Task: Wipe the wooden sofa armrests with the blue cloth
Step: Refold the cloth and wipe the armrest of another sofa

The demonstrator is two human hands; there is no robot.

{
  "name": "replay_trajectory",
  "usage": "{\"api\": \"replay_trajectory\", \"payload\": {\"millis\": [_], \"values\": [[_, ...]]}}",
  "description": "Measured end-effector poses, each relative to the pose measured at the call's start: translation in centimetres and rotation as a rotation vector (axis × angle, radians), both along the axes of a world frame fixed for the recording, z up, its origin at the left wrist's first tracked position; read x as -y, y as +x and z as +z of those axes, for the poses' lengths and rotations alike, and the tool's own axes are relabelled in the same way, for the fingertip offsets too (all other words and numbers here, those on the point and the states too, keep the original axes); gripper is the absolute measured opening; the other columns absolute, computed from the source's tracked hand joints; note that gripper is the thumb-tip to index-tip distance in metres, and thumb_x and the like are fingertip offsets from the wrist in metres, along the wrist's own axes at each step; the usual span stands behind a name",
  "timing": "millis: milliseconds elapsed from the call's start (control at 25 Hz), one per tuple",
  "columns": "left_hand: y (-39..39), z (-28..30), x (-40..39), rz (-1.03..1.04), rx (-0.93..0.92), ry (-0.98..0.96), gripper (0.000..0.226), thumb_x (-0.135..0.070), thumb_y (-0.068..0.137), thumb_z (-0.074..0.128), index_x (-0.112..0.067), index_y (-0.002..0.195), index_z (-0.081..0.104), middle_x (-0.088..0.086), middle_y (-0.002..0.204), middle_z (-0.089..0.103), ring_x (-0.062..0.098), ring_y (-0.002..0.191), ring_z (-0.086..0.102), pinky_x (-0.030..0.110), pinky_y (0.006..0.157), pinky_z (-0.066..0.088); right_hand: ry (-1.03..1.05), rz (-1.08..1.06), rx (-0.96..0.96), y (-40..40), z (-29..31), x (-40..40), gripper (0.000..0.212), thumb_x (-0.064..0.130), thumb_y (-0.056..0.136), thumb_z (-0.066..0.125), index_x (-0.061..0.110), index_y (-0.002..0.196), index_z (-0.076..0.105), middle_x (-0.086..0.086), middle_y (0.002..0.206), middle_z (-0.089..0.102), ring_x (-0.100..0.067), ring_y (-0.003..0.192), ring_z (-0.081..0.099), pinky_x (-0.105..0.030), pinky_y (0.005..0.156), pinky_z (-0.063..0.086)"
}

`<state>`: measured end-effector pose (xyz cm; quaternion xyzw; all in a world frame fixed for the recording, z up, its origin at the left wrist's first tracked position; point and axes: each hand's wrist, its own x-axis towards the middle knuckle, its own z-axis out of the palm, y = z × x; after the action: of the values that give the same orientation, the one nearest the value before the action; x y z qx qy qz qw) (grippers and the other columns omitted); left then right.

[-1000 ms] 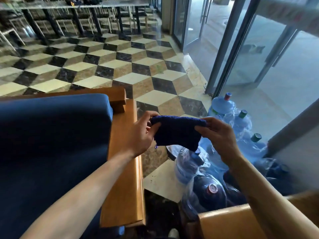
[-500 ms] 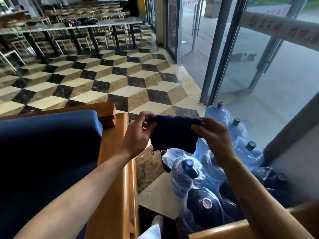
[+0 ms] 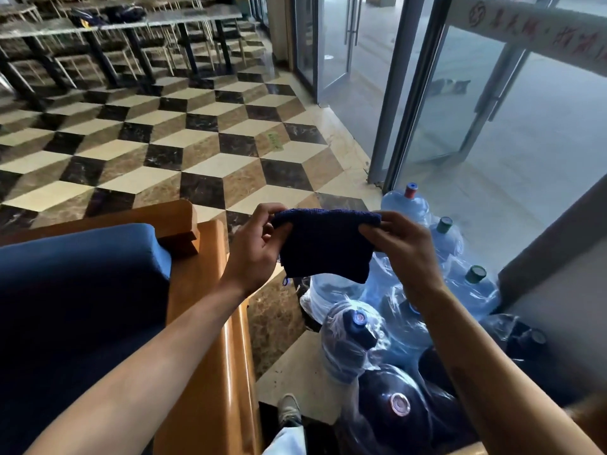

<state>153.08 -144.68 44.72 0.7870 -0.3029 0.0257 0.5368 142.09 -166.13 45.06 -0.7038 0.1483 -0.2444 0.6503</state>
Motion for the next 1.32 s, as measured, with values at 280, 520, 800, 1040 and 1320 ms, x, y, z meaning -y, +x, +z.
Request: {"api": "replay_trajectory", "payload": {"millis": [280,520,800,1040,1320], "values": [[10.3,-1.0,-1.4,0.013,0.043,-0.03,0.02,-0.027,0.094,0.056,-0.028,0.115,0.056,-0.019,0.097,0.063,0.006,0.08,0.06,0.036,0.068,0.057,-0.026,0.008,-0.048,10.5,0.3,-1.3,0.02,0.001,0.084,0.074,0.017,0.095,0.073,0.008,0.077,0.075,-0.007,0.073,0.069,-0.018,0.069,0.055],[17.7,-1.1,-3.1,0.07,0.097,-0.061,0.021,-0.018,0.096,0.059,-0.017,0.117,0.059,-0.024,0.092,0.06,0.0,0.077,0.059,0.017,0.066,0.051,-0.053,0.054,-0.057,18.6,0.9,-2.9,0.02,0.002,0.085,0.073,0.02,0.094,0.073,0.0,0.083,0.075,-0.014,0.077,0.069,-0.029,0.072,0.058],[23.0,-1.9,-4.1,0.137,0.116,-0.079,0.025,-0.023,0.099,0.054,-0.011,0.121,0.057,-0.018,0.097,0.061,-0.002,0.077,0.056,0.021,0.067,0.05,-0.049,0.13,-0.039,25.6,1.0,-3.5,0.018,0.004,0.087,0.072,0.018,0.097,0.073,-0.006,0.087,0.076,-0.02,0.08,0.069,-0.033,0.074,0.059],[27.8,-1.3,-2.3,0.253,0.199,-0.058,0.022,-0.019,0.099,0.056,-0.009,0.119,0.06,-0.025,0.097,0.058,-0.006,0.078,0.055,0.011,0.069,0.045,-0.018,0.181,-0.007,32.0,0.8,-1.6,0.021,0.003,0.086,0.072,0.022,0.094,0.073,0.004,0.078,0.076,-0.011,0.075,0.069,-0.027,0.072,0.059],[33.5,0.5,1.7,0.303,0.212,0.037,0.025,-0.02,0.1,0.054,-0.01,0.123,0.057,-0.01,0.101,0.062,-0.007,0.085,0.058,0.008,0.07,0.046,0.017,0.259,0.011,39.5,1.4,3.2,0.019,0.005,0.088,0.07,0.014,0.104,0.072,-0.008,0.09,0.076,-0.017,0.079,0.071,-0.026,0.07,0.057]]}}
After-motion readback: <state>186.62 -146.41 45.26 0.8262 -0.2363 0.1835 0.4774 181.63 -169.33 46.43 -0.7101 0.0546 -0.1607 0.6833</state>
